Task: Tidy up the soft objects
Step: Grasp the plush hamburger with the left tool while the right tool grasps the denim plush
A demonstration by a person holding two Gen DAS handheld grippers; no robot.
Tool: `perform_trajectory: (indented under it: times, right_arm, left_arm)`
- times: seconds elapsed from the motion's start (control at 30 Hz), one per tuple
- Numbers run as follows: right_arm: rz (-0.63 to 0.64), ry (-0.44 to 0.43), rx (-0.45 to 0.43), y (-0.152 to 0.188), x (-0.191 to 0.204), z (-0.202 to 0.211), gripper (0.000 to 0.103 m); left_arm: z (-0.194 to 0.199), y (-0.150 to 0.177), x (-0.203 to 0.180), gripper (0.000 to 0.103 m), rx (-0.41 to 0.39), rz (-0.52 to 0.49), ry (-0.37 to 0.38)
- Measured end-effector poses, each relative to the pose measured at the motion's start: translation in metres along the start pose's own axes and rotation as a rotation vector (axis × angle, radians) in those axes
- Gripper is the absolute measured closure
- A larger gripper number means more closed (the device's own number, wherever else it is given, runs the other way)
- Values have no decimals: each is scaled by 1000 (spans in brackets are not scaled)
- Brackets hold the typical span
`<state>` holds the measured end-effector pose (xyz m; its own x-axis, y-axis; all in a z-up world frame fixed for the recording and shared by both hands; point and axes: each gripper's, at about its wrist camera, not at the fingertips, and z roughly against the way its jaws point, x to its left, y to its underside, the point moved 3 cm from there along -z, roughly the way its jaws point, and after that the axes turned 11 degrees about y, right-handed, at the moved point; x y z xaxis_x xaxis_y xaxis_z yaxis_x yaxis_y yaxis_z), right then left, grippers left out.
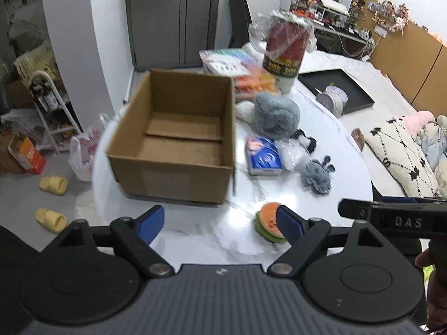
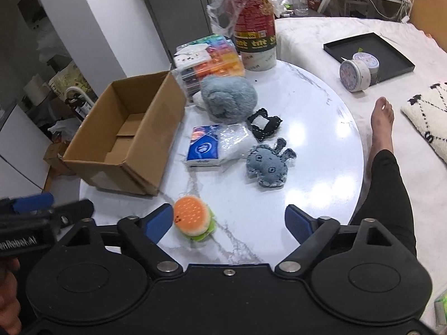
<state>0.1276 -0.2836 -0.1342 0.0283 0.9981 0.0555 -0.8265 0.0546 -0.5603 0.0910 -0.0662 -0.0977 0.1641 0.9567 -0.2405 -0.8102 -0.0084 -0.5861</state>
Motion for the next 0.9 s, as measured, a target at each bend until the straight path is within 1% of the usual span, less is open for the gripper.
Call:
perform_trajectory:
  times: [0.03, 0.1, 0.13, 0.2, 0.4, 0.5, 0.6, 0.9]
  right_arm:
    - [-4, 1, 4, -1, -2, -4, 22]
    - [-8, -5, 9, -4, -6, -12, 30]
    - [-11, -9, 13, -5, -8, -16, 31]
    - [-18, -18, 24, -7, -12, -24, 37]
    - [-38, -29, 45, -11, -24, -44, 39]
    - [-41, -29, 54, -12, -28, -52, 40]
    - [-49, -35, 57, -14, -32, -60, 44]
    - [-72, -32, 72, -20, -42, -84, 45]
  left_arm:
    - [-5, 1, -2, 22, 10, 8, 6]
    - [-17, 3, -5, 25, 32, 28, 18]
    - [-22, 4, -7, 28, 43, 37, 23]
    - [-33, 7, -11, 30, 66, 50, 30]
    - [-58, 12, -22, 31, 116, 48, 34]
    - [-68, 13, -26, 31, 128, 47, 32]
    - [-80, 12, -30, 31, 132, 45, 25]
    - [-113, 12, -33, 31, 161, 71, 2]
